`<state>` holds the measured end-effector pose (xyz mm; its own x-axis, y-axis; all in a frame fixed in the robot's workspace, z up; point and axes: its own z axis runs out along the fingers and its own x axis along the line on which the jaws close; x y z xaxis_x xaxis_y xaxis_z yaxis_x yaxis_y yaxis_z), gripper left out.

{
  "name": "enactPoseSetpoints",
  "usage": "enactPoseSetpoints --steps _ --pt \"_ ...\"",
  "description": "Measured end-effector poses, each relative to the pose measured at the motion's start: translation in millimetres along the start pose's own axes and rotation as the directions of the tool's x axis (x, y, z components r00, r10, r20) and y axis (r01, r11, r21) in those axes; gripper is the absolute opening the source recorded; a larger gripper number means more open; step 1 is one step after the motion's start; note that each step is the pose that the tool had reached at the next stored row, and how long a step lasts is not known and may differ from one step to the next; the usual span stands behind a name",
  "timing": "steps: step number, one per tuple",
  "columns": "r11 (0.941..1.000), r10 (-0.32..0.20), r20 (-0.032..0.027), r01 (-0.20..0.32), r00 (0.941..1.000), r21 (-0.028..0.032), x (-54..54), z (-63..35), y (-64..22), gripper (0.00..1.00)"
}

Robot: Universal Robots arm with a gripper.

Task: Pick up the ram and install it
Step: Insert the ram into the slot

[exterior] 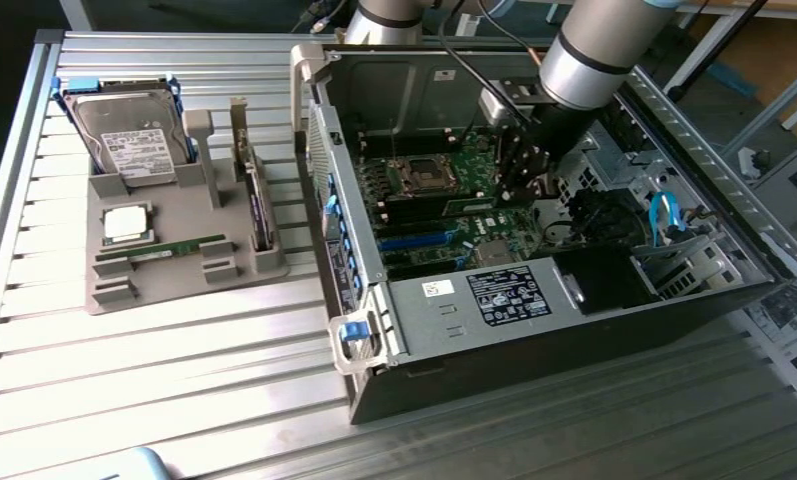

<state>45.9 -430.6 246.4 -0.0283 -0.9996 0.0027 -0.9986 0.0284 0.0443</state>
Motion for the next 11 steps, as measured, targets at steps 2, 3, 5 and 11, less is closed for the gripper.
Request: enactPoseSetpoints --steps 2,3,5,11 --pt "1.0 0.0 -0.0002 0.0 1.0 0.0001 0.1 0.1 4.0 0.13" --pt "1.0 0.0 -0.0001 0.0 1.0 0.0003 0.2 0.3 6.5 0.13" --pt "1.0 0.0 -0.0001 0.0 1.0 0.0007 0.3 0.5 11.7 0.13" --pt "1.0 0.0 0.0001 0.0 1.0 0.0008 0.7 1.3 23.6 0.13"
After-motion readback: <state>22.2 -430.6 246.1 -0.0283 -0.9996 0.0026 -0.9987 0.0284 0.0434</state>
